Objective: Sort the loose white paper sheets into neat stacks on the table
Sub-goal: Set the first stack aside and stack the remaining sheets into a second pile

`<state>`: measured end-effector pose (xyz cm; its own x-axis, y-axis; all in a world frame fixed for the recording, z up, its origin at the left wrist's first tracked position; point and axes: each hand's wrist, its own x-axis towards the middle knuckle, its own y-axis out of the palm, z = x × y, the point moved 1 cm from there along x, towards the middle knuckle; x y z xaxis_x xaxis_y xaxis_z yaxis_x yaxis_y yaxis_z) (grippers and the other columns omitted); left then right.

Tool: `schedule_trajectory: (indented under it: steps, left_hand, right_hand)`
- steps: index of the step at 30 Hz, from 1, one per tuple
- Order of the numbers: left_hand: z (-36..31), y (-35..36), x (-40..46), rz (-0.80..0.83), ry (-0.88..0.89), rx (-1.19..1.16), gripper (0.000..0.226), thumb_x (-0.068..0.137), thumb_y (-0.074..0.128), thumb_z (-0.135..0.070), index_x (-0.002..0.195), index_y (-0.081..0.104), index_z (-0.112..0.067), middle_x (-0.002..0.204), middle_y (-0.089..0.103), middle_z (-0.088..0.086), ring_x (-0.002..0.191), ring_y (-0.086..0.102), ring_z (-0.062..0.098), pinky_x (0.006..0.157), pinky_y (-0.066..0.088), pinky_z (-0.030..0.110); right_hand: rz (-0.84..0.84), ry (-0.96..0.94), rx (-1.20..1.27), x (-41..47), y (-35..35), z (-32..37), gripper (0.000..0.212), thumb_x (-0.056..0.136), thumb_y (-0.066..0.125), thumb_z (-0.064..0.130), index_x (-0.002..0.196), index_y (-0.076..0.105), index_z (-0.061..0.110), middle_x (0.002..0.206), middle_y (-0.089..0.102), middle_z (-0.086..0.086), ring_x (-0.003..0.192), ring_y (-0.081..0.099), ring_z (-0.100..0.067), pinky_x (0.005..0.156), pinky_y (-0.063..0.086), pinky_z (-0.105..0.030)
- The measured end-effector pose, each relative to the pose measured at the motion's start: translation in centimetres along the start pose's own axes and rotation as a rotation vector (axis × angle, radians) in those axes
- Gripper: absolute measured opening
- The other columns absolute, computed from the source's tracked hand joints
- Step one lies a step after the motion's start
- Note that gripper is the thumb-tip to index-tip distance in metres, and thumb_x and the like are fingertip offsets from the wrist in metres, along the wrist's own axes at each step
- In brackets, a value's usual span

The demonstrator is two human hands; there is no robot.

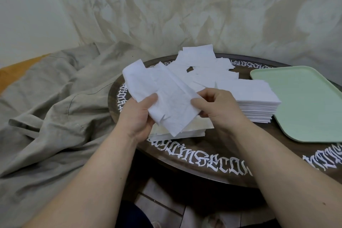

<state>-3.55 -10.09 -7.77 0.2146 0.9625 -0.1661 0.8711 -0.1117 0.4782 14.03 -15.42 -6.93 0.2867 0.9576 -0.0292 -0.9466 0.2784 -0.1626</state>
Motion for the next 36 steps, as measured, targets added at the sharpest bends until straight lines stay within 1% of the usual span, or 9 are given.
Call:
schedule_trajectory:
  steps: [6, 10, 17, 20, 24, 26, 30, 33, 36]
  left_hand:
    - [0.5, -0.4, 0.2, -0.006, -0.054, 0.152, 0.028, 0.092, 0.053, -0.001, 0.119, 0.06, -0.004, 0.111, 0.07, 0.011, 0.1, 0.068, 0.025, 0.085, 0.056, 0.038]
    - [0.9, -0.1, 0.2, 0.012, -0.042, 0.222, 0.019, 0.092, 0.054, -0.001, 0.107, 0.064, -0.006, 0.1, 0.073, 0.007, 0.087, 0.071, 0.02, 0.077, 0.058, 0.032]
    - [0.9, -0.5, 0.7, -0.078, -0.023, 0.186, 0.019, 0.093, 0.054, -0.004, 0.11, 0.063, -0.006, 0.104, 0.072, 0.008, 0.092, 0.07, 0.023, 0.081, 0.057, 0.038]
    - [0.9, -0.5, 0.7, -0.073, -0.033, 0.147, 0.022, 0.094, 0.054, -0.005, 0.114, 0.062, -0.005, 0.107, 0.072, 0.008, 0.095, 0.07, 0.024, 0.078, 0.058, 0.037]
    - [0.8, -0.4, 0.6, -0.033, -0.042, 0.139, 0.023, 0.094, 0.053, -0.006, 0.116, 0.061, -0.005, 0.11, 0.071, 0.009, 0.098, 0.069, 0.025, 0.075, 0.059, 0.036]
    - [0.7, -0.2, 0.4, -0.006, -0.038, 0.152, 0.022, 0.095, 0.052, -0.006, 0.115, 0.061, -0.005, 0.11, 0.071, 0.009, 0.099, 0.069, 0.025, 0.079, 0.058, 0.038]
    - [0.7, 0.1, 0.2, 0.01, -0.036, 0.162, 0.019, 0.095, 0.052, -0.005, 0.111, 0.062, -0.006, 0.109, 0.071, 0.01, 0.099, 0.069, 0.026, 0.085, 0.056, 0.04]
    - [0.6, 0.1, 0.1, 0.005, -0.066, 0.123, 0.019, 0.095, 0.051, -0.006, 0.11, 0.062, -0.005, 0.111, 0.07, 0.012, 0.1, 0.068, 0.027, 0.088, 0.053, 0.042]
    - [0.4, -0.1, 0.2, 0.008, -0.08, 0.092, 0.021, 0.095, 0.048, -0.004, 0.112, 0.061, -0.004, 0.113, 0.069, 0.013, 0.103, 0.067, 0.028, 0.089, 0.053, 0.042]
  right_hand:
    - [0.038, -0.026, -0.016, 0.0, -0.1, -0.2, 0.01, 0.079, 0.073, 0.02, 0.088, 0.074, 0.017, 0.089, 0.07, -0.008, 0.077, 0.06, -0.015, 0.074, 0.048, -0.03]
    - [0.032, -0.034, -0.034, 0.1, -0.1, -0.2, 0.007, 0.082, 0.069, 0.016, 0.079, 0.073, 0.01, 0.087, 0.071, -0.008, 0.075, 0.061, -0.011, 0.072, 0.048, -0.029]
    - [-0.013, -0.058, -0.047, 0.2, -0.1, -0.4, 0.004, 0.081, 0.067, 0.012, 0.078, 0.069, 0.013, 0.081, 0.069, -0.011, 0.071, 0.058, -0.012, 0.069, 0.045, -0.032]
    - [-0.07, -0.118, -0.078, 0.4, -0.1, -0.4, 0.008, 0.081, 0.063, 0.009, 0.079, 0.066, 0.016, 0.074, 0.065, 0.003, 0.068, 0.054, -0.009, 0.069, 0.045, -0.032]
    - [-0.005, -0.11, -0.078, 0.2, 0.4, -0.5, 0.012, 0.088, 0.061, 0.021, 0.093, 0.072, 0.023, 0.091, 0.068, 0.014, 0.081, 0.058, 0.003, 0.074, 0.045, -0.02]
    - [0.009, -0.099, -0.071, 0.1, 0.6, -0.6, 0.013, 0.087, 0.064, 0.026, 0.096, 0.072, 0.021, 0.095, 0.068, 0.013, 0.087, 0.06, 0.003, 0.08, 0.045, -0.02]
    - [0.005, -0.068, -0.076, 0.1, 0.9, -0.6, 0.013, 0.079, 0.073, 0.022, 0.075, 0.068, 0.01, 0.081, 0.068, 0.001, 0.075, 0.062, -0.012, 0.074, 0.05, -0.032]
    - [-0.04, -0.075, -0.11, 0.2, 0.8, -0.5, 0.016, 0.078, 0.072, 0.018, 0.068, 0.065, 0.008, 0.07, 0.062, 0.0, 0.067, 0.055, -0.011, 0.066, 0.046, -0.031]
    - [-0.075, -0.046, -0.057, 0.3, 0.3, -0.6, 0.016, 0.078, 0.071, 0.018, 0.069, 0.065, 0.007, 0.077, 0.065, -0.009, 0.072, 0.057, -0.014, 0.07, 0.048, -0.034]
